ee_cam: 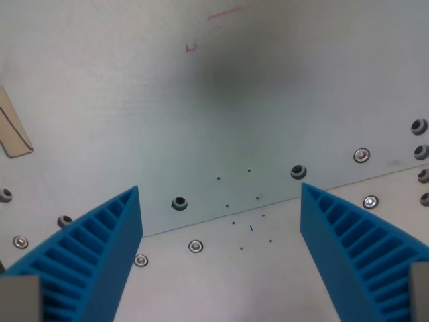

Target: Move in gripper negative z

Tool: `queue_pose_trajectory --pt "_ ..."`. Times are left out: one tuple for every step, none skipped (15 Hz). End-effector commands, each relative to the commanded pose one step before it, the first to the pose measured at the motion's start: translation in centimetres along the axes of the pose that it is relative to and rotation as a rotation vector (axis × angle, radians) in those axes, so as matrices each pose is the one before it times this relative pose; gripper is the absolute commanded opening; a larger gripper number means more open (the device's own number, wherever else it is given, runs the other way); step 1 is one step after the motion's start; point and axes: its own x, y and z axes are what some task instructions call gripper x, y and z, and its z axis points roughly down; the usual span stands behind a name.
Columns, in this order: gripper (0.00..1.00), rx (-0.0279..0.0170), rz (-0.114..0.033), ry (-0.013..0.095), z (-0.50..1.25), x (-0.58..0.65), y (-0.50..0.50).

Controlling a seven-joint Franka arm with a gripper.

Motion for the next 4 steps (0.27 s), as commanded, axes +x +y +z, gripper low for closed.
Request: queue_pose_trajectory --pt "1.0 -0.00203 0.0009 -0.0096 -2.009 -0.578 0.163" --pt "1.0 0.0 0.0 0.0 -0.5 0.0 0.0" --pt "1.0 0.0 0.0 0.0 -0.5 0.0 0.0" --pt "1.0 0.0 0.0 0.0 -0.5 0.0 0.0"
